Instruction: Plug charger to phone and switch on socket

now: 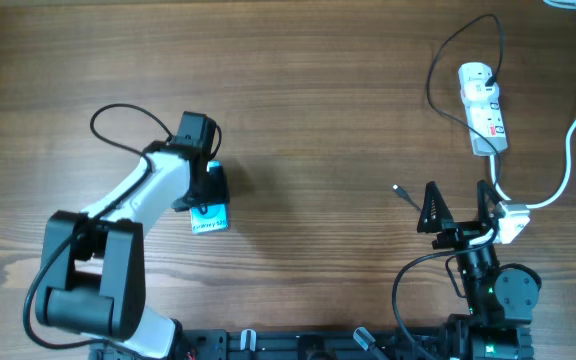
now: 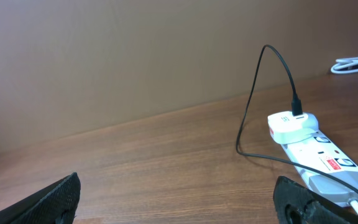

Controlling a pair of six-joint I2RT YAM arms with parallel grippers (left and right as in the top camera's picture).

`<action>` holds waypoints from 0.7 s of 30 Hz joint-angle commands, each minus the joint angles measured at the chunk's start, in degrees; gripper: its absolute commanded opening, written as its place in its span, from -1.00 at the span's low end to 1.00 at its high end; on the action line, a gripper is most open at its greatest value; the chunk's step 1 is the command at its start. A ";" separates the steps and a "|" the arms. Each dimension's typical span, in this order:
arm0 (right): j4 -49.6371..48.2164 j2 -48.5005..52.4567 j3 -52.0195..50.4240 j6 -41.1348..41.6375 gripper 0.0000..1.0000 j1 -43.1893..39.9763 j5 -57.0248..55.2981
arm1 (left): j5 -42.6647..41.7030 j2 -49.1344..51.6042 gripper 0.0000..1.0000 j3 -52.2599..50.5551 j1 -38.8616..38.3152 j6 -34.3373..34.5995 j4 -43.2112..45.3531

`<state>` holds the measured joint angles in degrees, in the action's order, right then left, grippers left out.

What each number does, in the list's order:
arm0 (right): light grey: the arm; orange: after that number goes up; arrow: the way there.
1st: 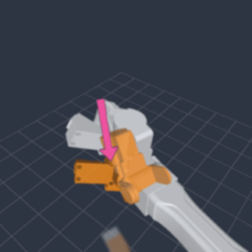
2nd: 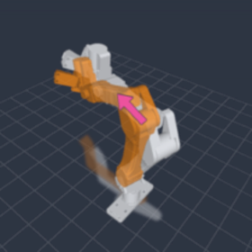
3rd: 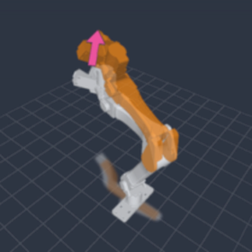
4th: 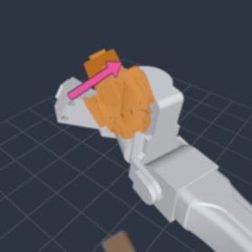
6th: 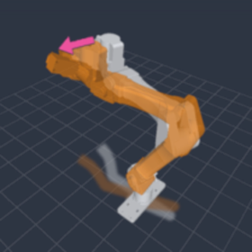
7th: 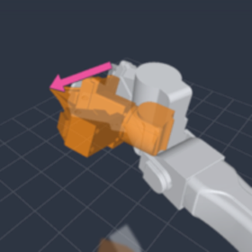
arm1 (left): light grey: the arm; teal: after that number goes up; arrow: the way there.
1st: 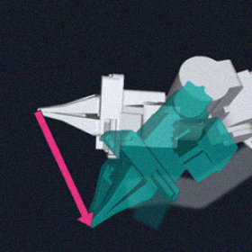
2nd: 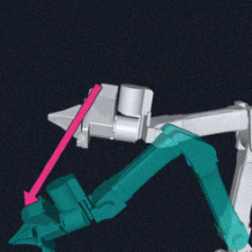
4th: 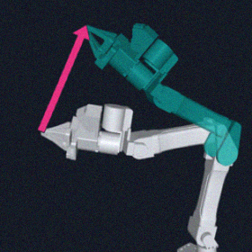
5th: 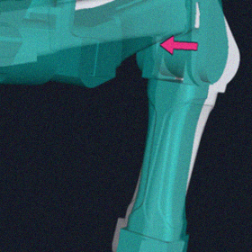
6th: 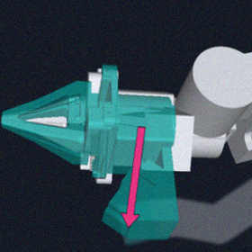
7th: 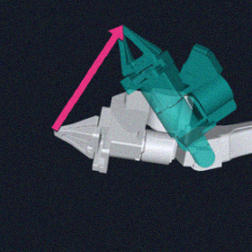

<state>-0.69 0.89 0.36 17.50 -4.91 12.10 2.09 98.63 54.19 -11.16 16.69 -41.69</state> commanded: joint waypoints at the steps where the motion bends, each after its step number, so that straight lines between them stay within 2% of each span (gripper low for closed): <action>1: -0.17 -0.09 -0.07 -0.85 1.00 0.24 -0.70 | 0.00 1.55 0.13 6.97 0.02 0.07 -6.25; 5: -0.17 -0.09 -0.07 -0.83 0.99 0.24 -0.68 | 0.15 1.55 0.09 19.80 0.02 0.09 -18.82; 11: -0.17 -0.09 -0.07 -0.83 0.99 0.24 -0.68 | -2.21 1.55 0.06 34.34 0.02 0.31 -31.69; 14: -0.17 -0.09 -0.07 -0.85 1.00 0.24 -0.68 | -6.10 1.49 0.02 37.24 0.02 0.31 -36.48; 19: -0.42 -0.09 -0.07 -0.81 0.99 0.24 -0.70 | -10.10 1.49 0.02 37.27 0.02 0.35 -38.99; 20: -1.70 -0.09 -0.07 0.94 0.99 0.24 0.48 | -11.72 1.49 0.02 37.27 0.02 0.35 -38.93; 21: -0.61 0.00 -0.07 9.92 1.00 0.24 6.01 | -12.15 1.49 0.02 37.27 0.02 0.52 -38.93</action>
<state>-1.96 0.99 0.36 17.78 -4.91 12.14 -6.83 100.51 90.13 -11.16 16.71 -80.60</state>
